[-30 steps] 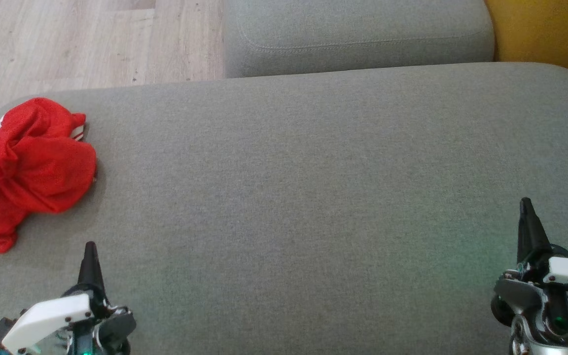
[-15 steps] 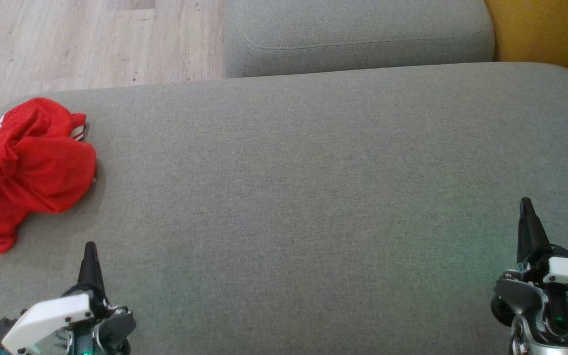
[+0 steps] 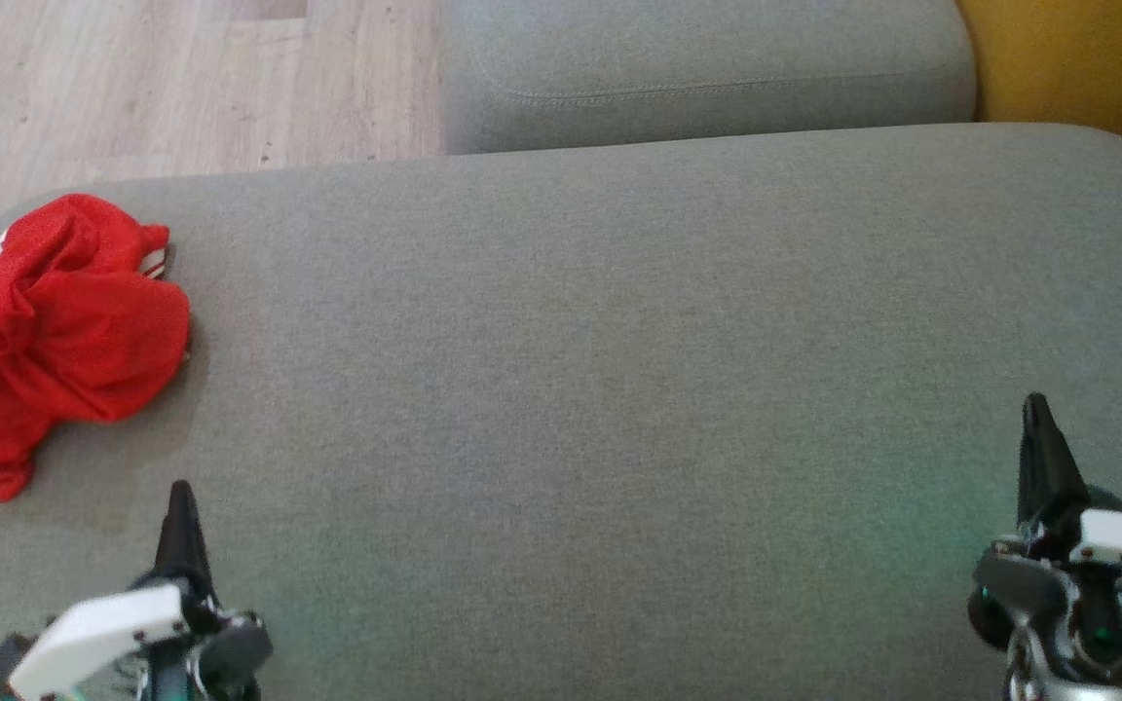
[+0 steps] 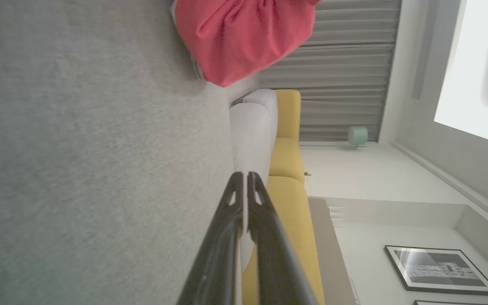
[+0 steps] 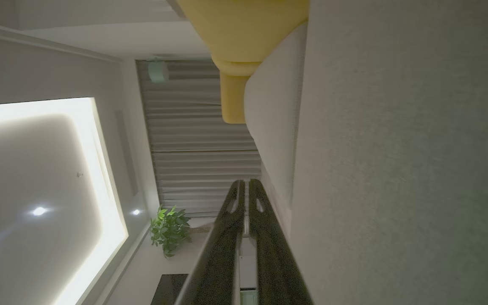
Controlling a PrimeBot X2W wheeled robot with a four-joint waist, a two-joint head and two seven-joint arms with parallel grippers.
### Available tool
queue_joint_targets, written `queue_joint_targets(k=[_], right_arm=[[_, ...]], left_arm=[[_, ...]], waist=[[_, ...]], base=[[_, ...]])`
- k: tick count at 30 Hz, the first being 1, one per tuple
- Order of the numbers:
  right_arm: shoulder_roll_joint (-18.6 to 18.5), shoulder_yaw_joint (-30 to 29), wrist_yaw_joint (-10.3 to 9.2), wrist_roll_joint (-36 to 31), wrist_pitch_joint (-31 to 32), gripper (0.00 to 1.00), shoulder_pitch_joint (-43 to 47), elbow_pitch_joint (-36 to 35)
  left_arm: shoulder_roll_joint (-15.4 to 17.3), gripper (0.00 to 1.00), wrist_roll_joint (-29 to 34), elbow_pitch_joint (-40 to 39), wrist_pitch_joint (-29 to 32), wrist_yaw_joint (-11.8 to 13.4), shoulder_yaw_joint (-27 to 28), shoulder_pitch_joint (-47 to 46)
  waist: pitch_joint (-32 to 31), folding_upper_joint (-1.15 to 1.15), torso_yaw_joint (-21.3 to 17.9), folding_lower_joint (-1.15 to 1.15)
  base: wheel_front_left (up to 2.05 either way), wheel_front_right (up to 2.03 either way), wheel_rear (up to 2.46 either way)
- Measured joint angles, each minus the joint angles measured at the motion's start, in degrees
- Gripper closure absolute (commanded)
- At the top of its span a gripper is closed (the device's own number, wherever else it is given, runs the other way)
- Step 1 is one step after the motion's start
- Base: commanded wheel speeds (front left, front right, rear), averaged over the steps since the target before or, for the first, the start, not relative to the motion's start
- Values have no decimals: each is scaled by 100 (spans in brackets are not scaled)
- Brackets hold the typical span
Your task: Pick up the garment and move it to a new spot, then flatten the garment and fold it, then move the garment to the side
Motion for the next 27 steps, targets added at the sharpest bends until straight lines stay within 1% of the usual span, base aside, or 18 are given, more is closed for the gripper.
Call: queue_joint_targets(k=[5, 12, 21, 27], right_arm=[[29, 9, -1, 0, 0, 0, 233, 407], [29, 67, -4, -43, -59, 0, 311, 393], [-2, 237, -4, -247, -237, 0, 142, 401], [-23, 352, -4, -548, -348, 0, -62, 459]], left_arm=[[-32, 0, 0, 383, -7, 1, -41, 272], [-43, 0, 85, 415, -110, 1, -64, 325], [-40, 0, 470, 443, -247, 1, -115, 152], [-26, 0, 864, 512, -359, 1, -207, 19]], waist=[[2, 0, -1, 0], [23, 0, -4, 0], [79, 0, -14, 0], [125, 0, -25, 0]], base=[[0, 0, 0], [0, 0, 0], [0, 0, 0], [0, 0, 0]])
